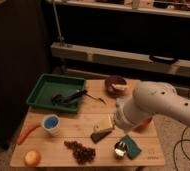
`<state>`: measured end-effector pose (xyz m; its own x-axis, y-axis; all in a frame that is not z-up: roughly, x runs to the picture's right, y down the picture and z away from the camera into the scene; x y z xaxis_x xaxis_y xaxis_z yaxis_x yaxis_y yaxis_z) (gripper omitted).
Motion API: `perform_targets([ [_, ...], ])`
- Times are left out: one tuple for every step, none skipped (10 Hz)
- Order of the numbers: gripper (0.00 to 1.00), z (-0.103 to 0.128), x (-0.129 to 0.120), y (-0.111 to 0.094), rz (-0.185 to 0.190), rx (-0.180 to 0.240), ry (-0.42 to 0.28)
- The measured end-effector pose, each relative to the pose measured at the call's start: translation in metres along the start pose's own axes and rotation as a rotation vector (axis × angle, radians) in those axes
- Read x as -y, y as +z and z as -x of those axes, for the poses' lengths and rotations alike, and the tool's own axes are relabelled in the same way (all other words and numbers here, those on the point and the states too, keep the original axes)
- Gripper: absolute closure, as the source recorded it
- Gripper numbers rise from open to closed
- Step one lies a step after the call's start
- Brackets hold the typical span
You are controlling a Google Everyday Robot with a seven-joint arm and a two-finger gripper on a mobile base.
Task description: Stack cups on top of each other
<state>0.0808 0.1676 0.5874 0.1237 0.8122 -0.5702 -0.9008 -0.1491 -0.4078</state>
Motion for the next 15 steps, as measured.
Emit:
perform_targets([
  [0.20, -0.003, 0.009, -0.006, -0.002, 0.001, 0.017],
  [0.20, -0.003, 0.018, -0.009, -0.004, 0.001, 0.032],
  [0.20, -0.003, 0.018, -0.009, -0.005, 0.000, 0.031],
  [0.20, -0.003, 0.017, -0.009, -0.005, -0.001, 0.029],
  [0.20, -0.003, 0.018, -0.009, -0.005, 0.000, 0.030],
  [0.20, -0.003, 0.019, -0.009, -0.006, 0.000, 0.032],
  [0.20, -0.003, 0.019, -0.009, -0.006, 0.000, 0.032],
  [0.20, -0.003, 0.018, -0.009, -0.006, 0.000, 0.031],
  [0.20, -0.002, 0.018, -0.008, -0.005, 0.000, 0.031],
  [0.20, -0.002, 0.018, -0.008, -0.002, 0.000, 0.034],
  [0.20, -0.001, 0.022, -0.005, 0.002, -0.004, 0.056],
  [0.20, -0.001, 0.031, 0.000, 0.007, -0.014, 0.081],
  [0.20, -0.004, 0.047, 0.012, 0.013, -0.034, 0.114],
  [0.20, -0.008, 0.066, 0.024, 0.017, -0.051, 0.147],
  [0.20, -0.013, 0.083, 0.035, 0.020, -0.068, 0.180],
])
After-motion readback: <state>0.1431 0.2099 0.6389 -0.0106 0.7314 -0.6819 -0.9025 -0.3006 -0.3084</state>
